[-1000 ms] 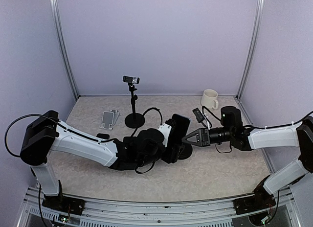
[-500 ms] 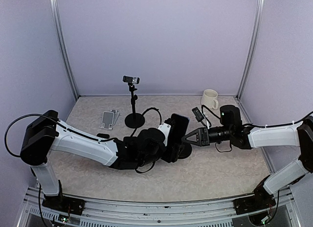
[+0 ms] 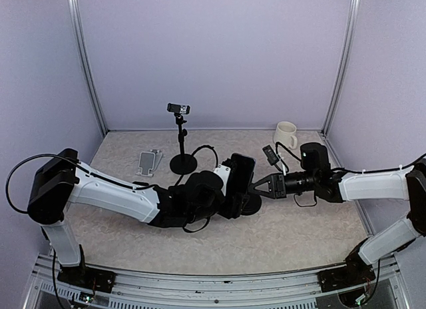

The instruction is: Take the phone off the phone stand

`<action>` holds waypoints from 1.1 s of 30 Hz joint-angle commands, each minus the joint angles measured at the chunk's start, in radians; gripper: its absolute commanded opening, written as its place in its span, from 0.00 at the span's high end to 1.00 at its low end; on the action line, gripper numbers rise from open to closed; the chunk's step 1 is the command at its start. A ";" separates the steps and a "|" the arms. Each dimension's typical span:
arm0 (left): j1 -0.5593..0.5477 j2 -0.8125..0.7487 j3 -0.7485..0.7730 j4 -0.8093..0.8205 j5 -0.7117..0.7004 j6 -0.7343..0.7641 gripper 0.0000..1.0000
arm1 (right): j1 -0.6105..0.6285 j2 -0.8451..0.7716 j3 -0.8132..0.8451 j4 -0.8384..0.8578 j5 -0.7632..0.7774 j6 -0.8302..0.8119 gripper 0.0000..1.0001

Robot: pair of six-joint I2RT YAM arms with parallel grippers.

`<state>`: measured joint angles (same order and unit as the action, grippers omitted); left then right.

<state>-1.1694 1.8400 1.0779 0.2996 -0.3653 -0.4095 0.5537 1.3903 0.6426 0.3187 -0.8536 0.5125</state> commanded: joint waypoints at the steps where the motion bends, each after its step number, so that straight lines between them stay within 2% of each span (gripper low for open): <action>1: 0.131 -0.026 -0.036 -0.088 -0.199 -0.050 0.91 | -0.029 -0.035 -0.013 -0.116 -0.065 -0.017 1.00; 5: 0.140 -0.054 -0.060 -0.023 -0.118 -0.029 0.94 | -0.029 -0.029 -0.003 -0.122 -0.065 -0.020 1.00; 10: 0.140 -0.079 -0.089 0.112 0.054 0.036 0.96 | -0.029 -0.019 0.007 -0.126 -0.057 -0.020 1.00; 19: 0.147 -0.110 -0.153 0.273 0.288 0.036 0.97 | -0.029 -0.027 0.010 -0.146 -0.029 -0.030 1.00; 26: 0.068 -0.067 -0.071 0.258 0.450 0.175 0.97 | -0.028 -0.017 0.021 -0.117 -0.023 -0.011 1.00; 33: 0.033 -0.043 -0.040 0.275 0.521 0.183 0.97 | -0.029 -0.009 0.036 -0.121 -0.014 -0.014 1.00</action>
<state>-1.1213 1.7992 0.9894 0.4862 0.1024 -0.2646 0.5407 1.3842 0.6628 0.2569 -0.8825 0.4915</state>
